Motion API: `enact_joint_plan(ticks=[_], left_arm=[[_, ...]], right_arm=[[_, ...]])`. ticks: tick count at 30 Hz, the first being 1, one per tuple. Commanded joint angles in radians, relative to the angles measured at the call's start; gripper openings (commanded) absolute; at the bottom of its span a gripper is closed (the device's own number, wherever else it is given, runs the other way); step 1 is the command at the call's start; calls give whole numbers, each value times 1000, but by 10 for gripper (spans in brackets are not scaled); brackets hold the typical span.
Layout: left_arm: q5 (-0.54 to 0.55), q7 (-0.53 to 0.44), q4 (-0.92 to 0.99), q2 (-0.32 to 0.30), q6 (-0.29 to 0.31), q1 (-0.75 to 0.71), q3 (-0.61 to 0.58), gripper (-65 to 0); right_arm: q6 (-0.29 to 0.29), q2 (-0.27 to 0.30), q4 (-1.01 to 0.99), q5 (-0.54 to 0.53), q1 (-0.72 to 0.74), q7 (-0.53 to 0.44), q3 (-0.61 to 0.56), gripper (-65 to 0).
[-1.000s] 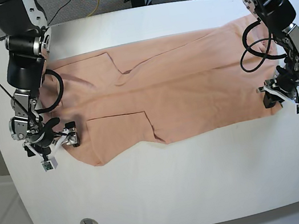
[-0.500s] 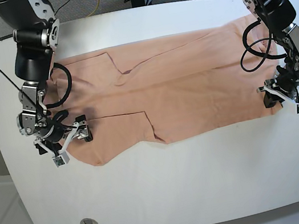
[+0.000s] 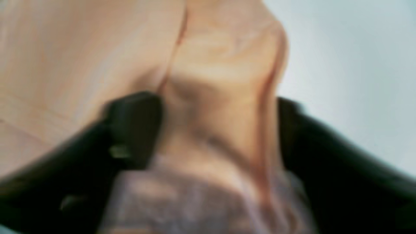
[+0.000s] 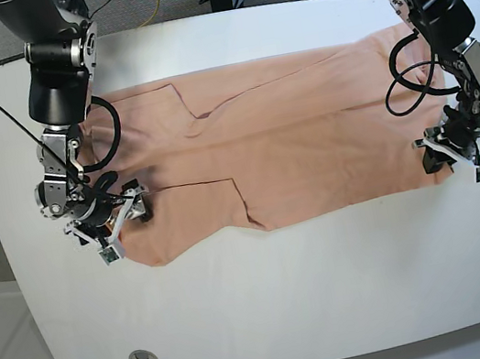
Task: Fold the T-shirt properly
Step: 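Lower the right gripper onto the shirt corner beside it and pinch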
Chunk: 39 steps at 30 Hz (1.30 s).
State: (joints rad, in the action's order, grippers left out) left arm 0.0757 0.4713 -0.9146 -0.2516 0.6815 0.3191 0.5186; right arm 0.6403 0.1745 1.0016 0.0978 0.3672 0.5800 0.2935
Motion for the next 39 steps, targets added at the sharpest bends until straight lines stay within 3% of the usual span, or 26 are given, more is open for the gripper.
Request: enact_joint_plan(ticks=[1, 5, 10, 14, 28, 39], left_arm=[[17, -21, -21, -13, 2, 27, 1, -506], [17, -21, -21, -13, 2, 27, 1, -506], [17, -21, -21, -13, 2, 27, -1, -506], [17, -24, -21, -13, 1, 28, -2, -506], [19, -79, -73, -12, -1, 65, -142, -506], [22, -76, -76, -16, 5, 97, -148, -506]], right_arm=[[11, 1, -2, 12, 2, 56, -3, -413], [9, 0, -7, 12, 6, 54, -3, -650], [9, 0, -7, 12, 10, 54, -3, -622], [9, 1, -5, 13, 16, 54, -4, -650], [9, 21, 0, 13, 66, 79, -4, -650], [9, 20, 81, 13, 49, 122, -3, -650]])
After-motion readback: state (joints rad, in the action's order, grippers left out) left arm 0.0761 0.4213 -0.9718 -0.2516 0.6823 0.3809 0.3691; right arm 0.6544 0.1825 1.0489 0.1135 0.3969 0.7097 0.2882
